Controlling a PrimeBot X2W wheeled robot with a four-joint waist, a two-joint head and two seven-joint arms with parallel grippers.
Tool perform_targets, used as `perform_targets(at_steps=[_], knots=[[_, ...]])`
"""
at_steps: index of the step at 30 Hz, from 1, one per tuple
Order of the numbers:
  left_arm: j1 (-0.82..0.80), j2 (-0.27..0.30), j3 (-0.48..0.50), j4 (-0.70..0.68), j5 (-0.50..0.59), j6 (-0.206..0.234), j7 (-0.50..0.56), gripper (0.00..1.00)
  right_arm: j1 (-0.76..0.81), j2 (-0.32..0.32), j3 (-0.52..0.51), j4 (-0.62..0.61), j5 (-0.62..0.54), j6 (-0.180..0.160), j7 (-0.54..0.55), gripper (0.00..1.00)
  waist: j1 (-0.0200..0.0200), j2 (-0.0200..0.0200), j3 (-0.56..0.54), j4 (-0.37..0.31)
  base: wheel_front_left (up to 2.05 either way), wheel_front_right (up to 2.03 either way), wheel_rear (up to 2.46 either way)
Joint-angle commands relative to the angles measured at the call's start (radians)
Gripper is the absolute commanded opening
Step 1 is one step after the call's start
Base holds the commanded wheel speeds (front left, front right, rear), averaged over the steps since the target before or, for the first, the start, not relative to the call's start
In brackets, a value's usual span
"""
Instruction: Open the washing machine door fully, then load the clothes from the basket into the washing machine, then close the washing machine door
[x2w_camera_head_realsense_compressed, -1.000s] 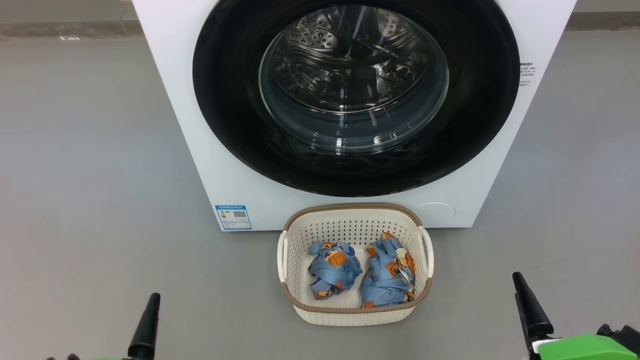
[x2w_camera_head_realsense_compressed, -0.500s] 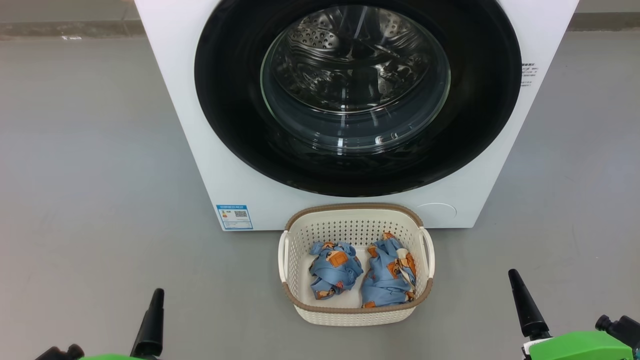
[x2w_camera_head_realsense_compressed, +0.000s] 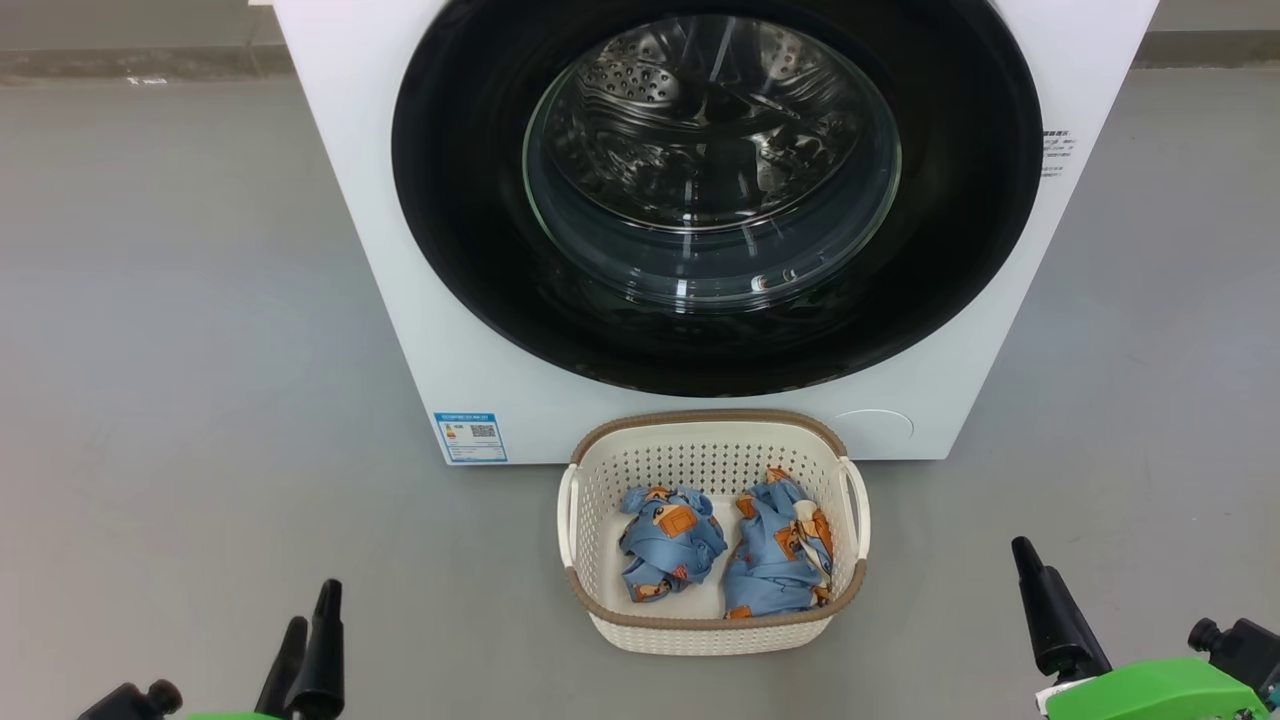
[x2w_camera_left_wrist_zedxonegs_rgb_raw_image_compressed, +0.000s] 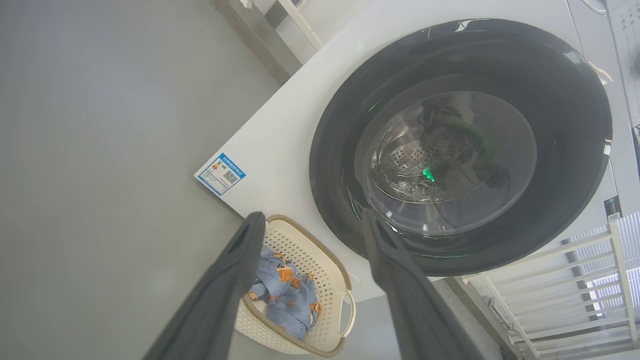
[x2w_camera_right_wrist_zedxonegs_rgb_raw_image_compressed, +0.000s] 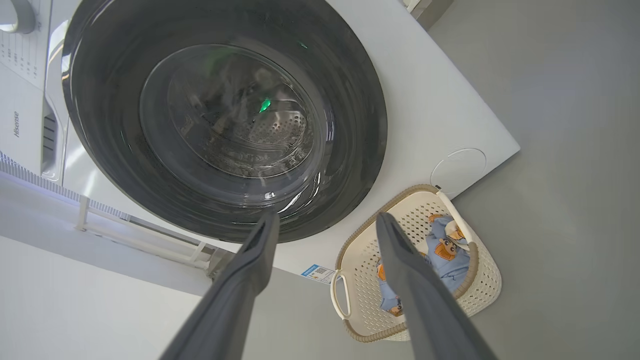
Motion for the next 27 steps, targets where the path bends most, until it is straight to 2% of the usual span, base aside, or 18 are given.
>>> perform_targets(at_steps=[1,27], knots=[[-0.014,0.019,0.011,-0.038,0.042,-0.002,-0.018,1.0,-0.007,-0.022,0.023,-0.024,-0.032,0.001,-0.015,1.0,0.0,0.0,0.0,0.0,0.0,0.0,0.0],[0.006,0.023,-0.019,-0.099,0.334,0.002,-0.092,1.0,0.006,-0.061,0.062,-0.041,-0.292,0.001,-0.088,1.0,0.0,0.0,0.001,0.005,0.0,0.0,0.0]])
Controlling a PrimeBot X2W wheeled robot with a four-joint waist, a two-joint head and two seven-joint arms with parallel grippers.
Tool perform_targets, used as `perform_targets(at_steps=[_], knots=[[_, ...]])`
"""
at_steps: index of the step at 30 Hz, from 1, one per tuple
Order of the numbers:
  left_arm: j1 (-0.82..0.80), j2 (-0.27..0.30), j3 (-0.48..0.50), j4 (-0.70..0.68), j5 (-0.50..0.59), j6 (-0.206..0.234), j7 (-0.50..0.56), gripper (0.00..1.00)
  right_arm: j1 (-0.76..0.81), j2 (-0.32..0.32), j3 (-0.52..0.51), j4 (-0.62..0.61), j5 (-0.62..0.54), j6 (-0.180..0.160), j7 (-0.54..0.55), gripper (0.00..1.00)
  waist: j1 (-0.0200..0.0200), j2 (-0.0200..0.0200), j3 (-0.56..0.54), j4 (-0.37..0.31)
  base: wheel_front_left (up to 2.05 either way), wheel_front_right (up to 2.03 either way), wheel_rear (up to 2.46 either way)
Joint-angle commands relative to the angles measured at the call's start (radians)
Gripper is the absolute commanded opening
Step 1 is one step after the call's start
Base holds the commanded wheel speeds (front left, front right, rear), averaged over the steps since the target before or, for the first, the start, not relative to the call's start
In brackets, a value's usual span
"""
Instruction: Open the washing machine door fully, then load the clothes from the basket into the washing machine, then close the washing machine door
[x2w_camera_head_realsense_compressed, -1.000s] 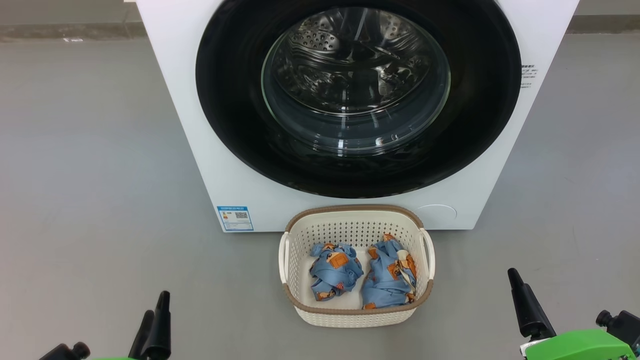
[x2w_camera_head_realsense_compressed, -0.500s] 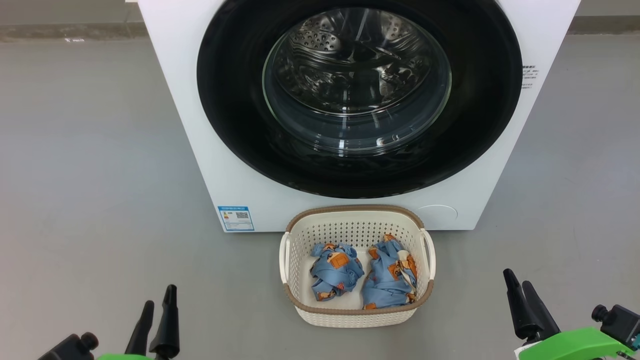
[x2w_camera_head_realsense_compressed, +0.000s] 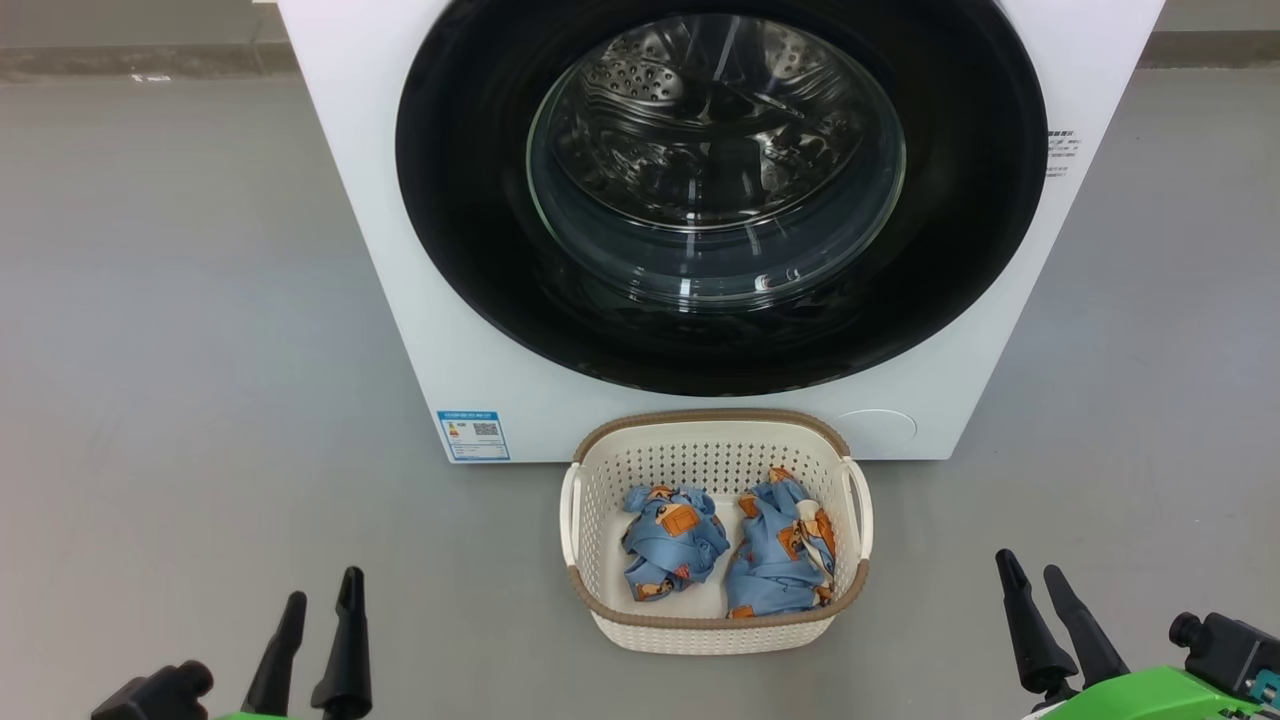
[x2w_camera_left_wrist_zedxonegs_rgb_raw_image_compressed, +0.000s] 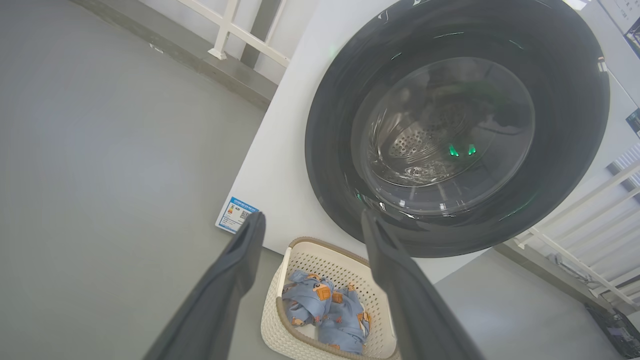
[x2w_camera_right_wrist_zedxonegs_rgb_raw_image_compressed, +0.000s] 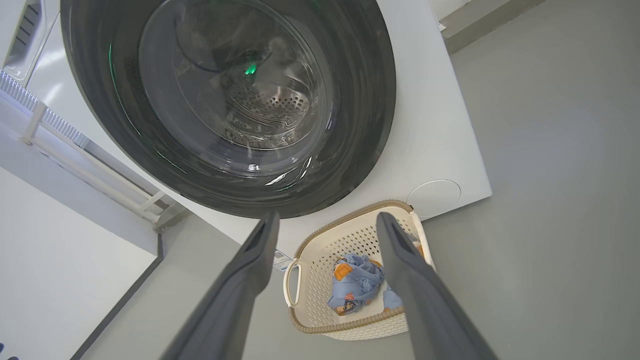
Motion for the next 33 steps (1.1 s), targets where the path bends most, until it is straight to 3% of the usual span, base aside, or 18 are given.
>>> perform_targets(at_steps=[1,33], knots=[[-0.013,0.019,0.017,-0.036,0.034,0.002,-0.016,1.0,-0.014,-0.021,0.017,-0.03,-0.027,0.001,-0.014,1.0,0.0,0.0,0.0,0.0,0.0,0.0,0.0],[0.007,0.025,-0.013,-0.08,0.365,0.001,-0.107,1.0,0.016,-0.043,0.016,-0.061,-0.34,0.002,-0.105,1.0,0.0,0.0,0.003,0.0,0.0,0.0,0.0]])
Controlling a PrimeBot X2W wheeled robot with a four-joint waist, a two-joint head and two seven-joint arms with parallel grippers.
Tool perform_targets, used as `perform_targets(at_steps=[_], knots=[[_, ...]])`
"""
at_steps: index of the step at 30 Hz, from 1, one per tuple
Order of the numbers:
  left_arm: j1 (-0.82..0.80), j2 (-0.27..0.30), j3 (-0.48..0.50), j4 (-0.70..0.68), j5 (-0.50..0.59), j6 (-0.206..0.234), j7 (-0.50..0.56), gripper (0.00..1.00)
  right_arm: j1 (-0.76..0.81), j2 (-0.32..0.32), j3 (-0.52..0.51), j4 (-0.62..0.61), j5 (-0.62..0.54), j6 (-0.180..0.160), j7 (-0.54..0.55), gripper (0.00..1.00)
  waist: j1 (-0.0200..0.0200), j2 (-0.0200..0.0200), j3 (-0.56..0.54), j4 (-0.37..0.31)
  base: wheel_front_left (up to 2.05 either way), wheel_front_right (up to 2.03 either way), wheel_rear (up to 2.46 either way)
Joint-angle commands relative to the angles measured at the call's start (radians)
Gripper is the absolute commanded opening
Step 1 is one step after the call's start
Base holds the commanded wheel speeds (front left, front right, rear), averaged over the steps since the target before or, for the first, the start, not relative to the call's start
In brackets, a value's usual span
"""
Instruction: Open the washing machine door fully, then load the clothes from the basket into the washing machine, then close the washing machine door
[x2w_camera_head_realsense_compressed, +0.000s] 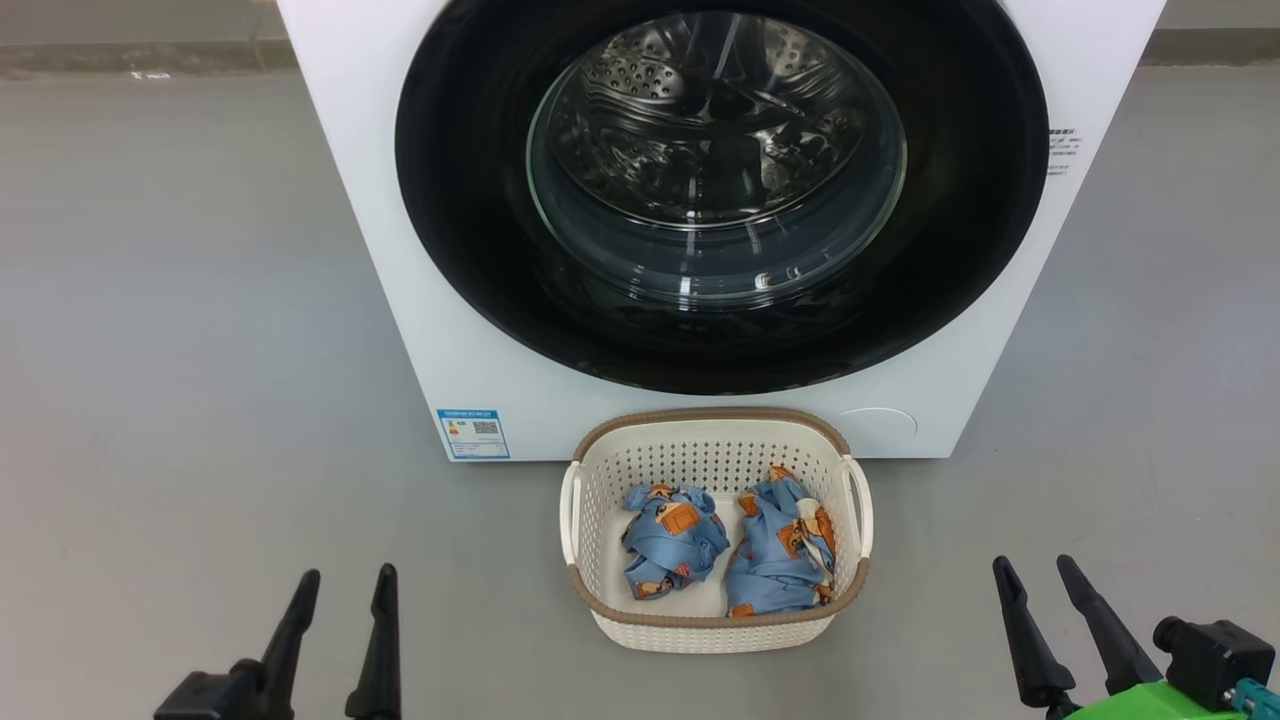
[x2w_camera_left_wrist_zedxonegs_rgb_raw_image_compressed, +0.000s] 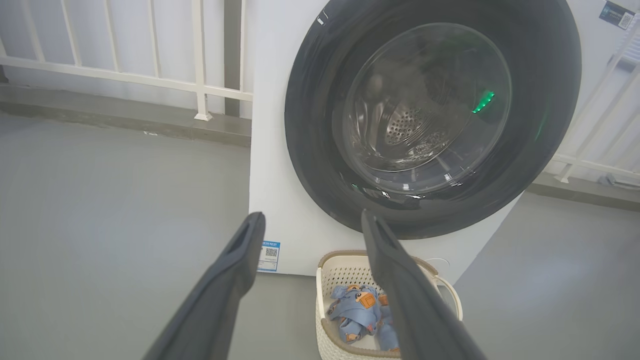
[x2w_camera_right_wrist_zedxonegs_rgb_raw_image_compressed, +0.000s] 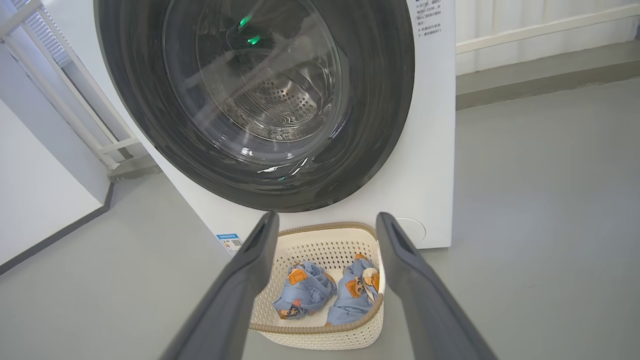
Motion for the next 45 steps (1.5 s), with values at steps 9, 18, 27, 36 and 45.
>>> perform_targets(at_steps=[9,18,27,36,45], knots=[[-0.011,0.012,0.026,-0.038,0.099,0.0,-0.033,1.0,0.01,-0.022,0.007,-0.035,-0.096,0.002,-0.035,1.0,0.0,0.0,-0.002,-0.004,0.0,0.0,0.0],[-0.01,0.012,0.026,-0.031,0.101,-0.001,-0.033,1.0,0.013,-0.02,-0.003,-0.039,-0.096,0.002,-0.035,1.0,0.0,0.0,0.001,-0.007,0.0,0.0,0.0],[-0.015,0.012,0.025,-0.012,0.118,-0.001,-0.033,1.0,0.012,-0.018,-0.008,-0.041,-0.096,0.002,-0.035,1.0,0.0,0.0,0.002,-0.005,0.03,0.03,-0.06],[-0.017,0.012,0.022,-0.002,0.13,-0.001,-0.033,1.0,0.01,-0.016,-0.007,-0.045,-0.099,0.002,-0.035,1.0,0.0,0.0,0.001,-0.006,0.56,0.56,-1.11],[-0.023,0.012,0.027,-0.004,0.134,0.0,-0.033,1.0,0.006,-0.016,-0.009,-0.047,-0.098,0.002,-0.035,1.0,0.0,0.0,0.009,-0.003,1.14,1.14,-2.29]])
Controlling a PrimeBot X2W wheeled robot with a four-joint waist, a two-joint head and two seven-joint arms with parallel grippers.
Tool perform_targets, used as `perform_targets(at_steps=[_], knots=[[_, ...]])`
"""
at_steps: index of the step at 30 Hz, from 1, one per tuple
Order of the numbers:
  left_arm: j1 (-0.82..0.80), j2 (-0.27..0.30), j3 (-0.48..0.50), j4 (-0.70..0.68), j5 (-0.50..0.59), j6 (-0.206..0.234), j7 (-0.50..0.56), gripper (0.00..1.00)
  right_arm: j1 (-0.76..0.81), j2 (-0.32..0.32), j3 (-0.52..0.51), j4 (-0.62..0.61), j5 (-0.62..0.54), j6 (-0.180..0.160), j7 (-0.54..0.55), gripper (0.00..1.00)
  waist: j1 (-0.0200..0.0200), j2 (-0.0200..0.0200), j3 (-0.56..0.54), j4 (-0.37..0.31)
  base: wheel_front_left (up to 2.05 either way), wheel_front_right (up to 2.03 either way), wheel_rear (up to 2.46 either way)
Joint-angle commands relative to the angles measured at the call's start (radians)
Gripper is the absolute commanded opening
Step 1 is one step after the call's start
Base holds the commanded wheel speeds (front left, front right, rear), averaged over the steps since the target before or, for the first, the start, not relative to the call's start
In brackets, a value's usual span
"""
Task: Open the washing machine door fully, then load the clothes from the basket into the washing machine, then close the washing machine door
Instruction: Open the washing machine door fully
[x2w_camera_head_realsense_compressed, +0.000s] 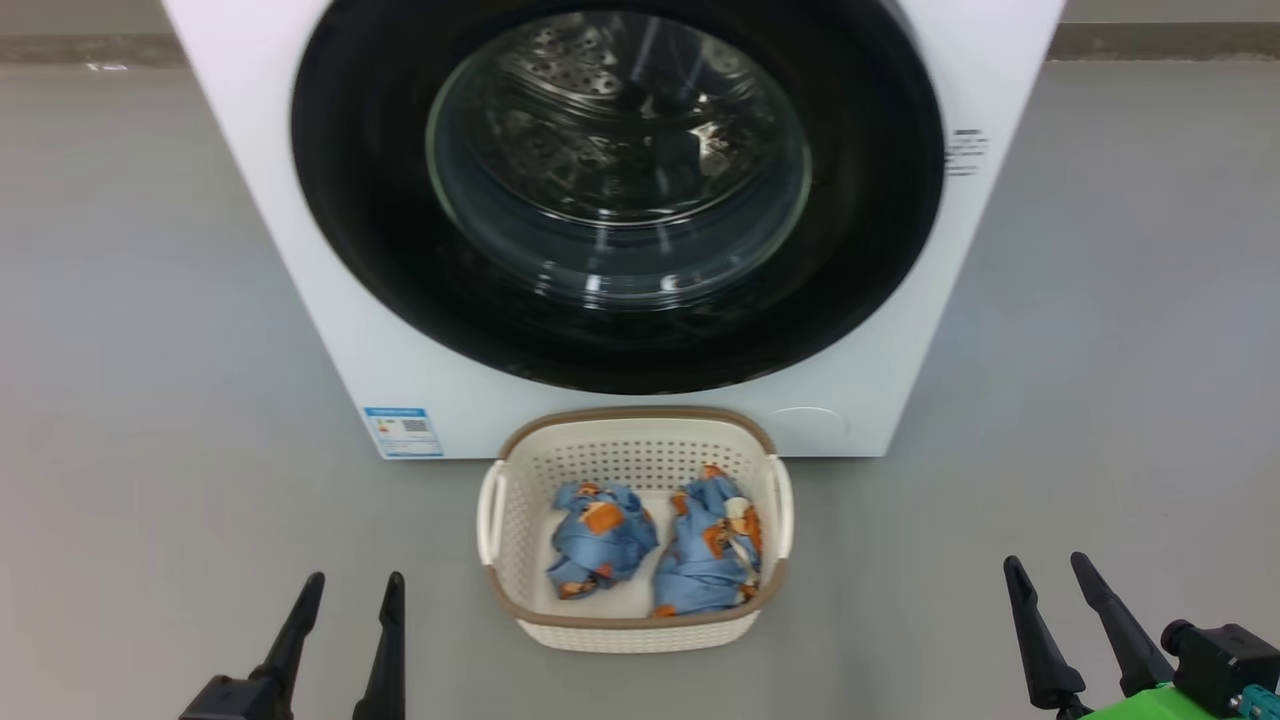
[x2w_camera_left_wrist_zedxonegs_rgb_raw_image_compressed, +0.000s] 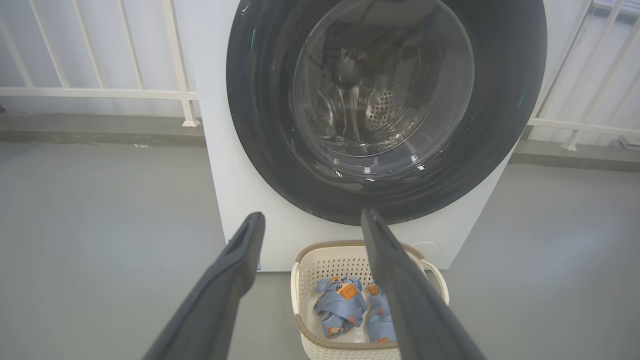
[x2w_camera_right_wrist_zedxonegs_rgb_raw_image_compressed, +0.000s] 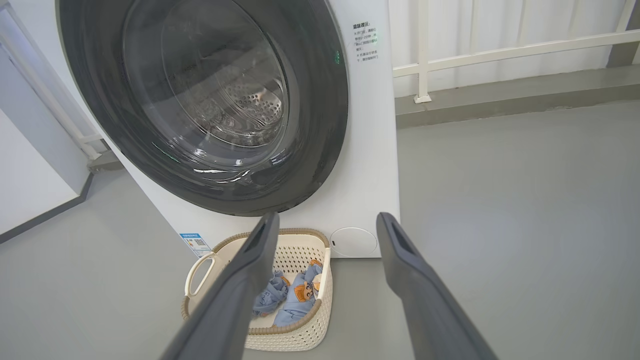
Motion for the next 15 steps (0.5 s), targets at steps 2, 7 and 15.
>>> perform_targets(at_steps=[2,7,15], knots=[[-0.024,0.006,0.034,-0.022,0.006,0.001,-0.006,1.0,-0.014,-0.019,0.019,-0.027,-0.01,0.002,-0.012,1.0,0.0,0.0,0.002,0.001,1.23,1.23,-2.46],[-0.028,0.006,0.032,-0.023,0.002,0.0,-0.006,1.0,-0.019,-0.021,0.021,-0.029,-0.011,0.002,-0.012,1.0,0.0,0.0,0.008,0.001,1.23,1.23,-2.46],[-0.031,0.006,0.038,-0.028,-0.034,0.0,-0.006,1.0,-0.023,-0.02,0.022,-0.027,-0.01,0.002,-0.012,1.0,0.0,0.0,0.011,-0.002,1.2,1.2,-2.41]])
